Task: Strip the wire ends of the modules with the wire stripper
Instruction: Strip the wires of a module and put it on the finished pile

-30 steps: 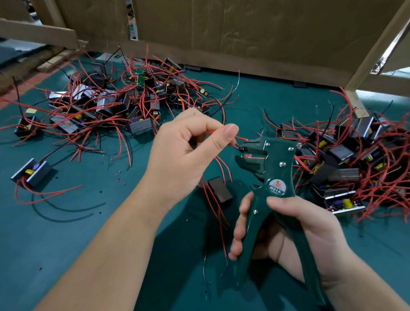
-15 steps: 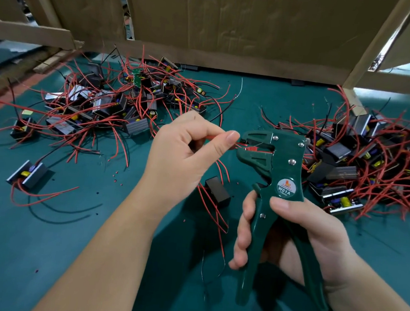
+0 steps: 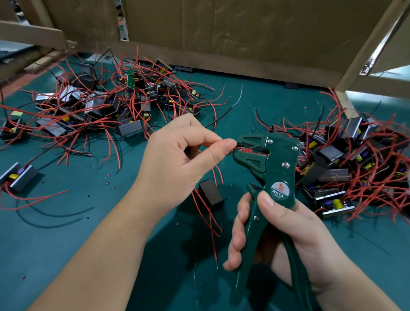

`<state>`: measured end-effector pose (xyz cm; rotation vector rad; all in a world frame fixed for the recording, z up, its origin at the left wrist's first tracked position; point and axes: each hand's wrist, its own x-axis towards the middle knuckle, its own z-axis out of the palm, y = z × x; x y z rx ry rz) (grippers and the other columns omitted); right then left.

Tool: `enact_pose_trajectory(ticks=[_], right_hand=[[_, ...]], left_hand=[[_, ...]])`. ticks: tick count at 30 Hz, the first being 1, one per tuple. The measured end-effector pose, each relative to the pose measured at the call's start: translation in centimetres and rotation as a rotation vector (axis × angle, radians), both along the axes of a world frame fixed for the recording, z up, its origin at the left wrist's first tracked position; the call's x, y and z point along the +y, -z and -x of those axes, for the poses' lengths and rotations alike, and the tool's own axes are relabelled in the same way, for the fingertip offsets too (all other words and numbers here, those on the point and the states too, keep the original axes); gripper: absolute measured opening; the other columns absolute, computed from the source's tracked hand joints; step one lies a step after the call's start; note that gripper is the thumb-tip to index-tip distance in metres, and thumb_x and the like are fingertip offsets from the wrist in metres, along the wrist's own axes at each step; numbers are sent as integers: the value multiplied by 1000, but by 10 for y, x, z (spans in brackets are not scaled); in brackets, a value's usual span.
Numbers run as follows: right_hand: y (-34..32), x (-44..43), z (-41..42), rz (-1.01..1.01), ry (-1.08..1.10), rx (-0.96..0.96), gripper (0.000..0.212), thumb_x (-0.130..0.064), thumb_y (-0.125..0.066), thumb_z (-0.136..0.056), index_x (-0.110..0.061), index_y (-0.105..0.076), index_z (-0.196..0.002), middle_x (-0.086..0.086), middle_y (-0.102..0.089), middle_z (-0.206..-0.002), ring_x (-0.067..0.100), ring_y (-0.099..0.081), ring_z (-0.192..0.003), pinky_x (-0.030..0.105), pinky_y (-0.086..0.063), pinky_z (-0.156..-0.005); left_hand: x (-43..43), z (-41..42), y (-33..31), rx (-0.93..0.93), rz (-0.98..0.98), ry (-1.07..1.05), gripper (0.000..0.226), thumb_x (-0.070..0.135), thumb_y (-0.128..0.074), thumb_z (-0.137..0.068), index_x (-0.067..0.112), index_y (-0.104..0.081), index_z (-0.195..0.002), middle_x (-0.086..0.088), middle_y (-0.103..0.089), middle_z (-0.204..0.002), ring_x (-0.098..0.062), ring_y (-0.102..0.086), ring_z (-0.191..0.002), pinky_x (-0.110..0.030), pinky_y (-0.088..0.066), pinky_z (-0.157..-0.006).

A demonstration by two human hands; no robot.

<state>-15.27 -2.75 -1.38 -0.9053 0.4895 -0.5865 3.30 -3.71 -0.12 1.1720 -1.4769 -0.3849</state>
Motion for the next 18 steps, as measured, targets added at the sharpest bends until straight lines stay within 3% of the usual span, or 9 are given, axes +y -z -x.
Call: enact_pose_trajectory(ticks=[8, 13, 16, 18], right_hand=[[-2, 6, -4, -13, 88, 76, 49, -51, -81, -64, -7, -60, -70, 20, -55, -59, 32, -57, -49, 44, -51, -55], [-3, 5, -8, -32, 274, 225, 49, -57, -68, -67, -11, -53, -59, 15, -46, -49, 26, -47, -36, 35, -46, -47], [-3, 1, -9, -128, 234, 30, 45, -53, -65, -70, -8, -58, -69, 17, -53, -59, 29, -55, -48, 41, -52, -55], [-3, -2, -9, -164, 232, -108, 40, -46, -70, -72, -7, -62, -76, 21, -61, -74, 33, -62, -61, 46, -56, -65]], left_hand=[[1, -1, 1, -88, 1, -45, 14, 32, -64, -87, 30, -66, -73, 9, -41, -66, -5, -42, -62, -16, -32, -61], [-3, -1, 10, -219, -85, -83, 46, 45, -34, -97, 26, -67, -70, 7, -46, -69, -1, -47, -66, -12, -31, -63], [-5, 3, 16, -130, -186, -69, 55, 51, -27, -95, 26, -64, -65, 8, -55, -64, 0, -47, -60, -16, -32, -61], [-7, 4, 15, 37, -269, -42, 61, 58, -26, -93, 23, -64, -60, 9, -43, -49, -4, -38, -47, -28, -31, -54]])
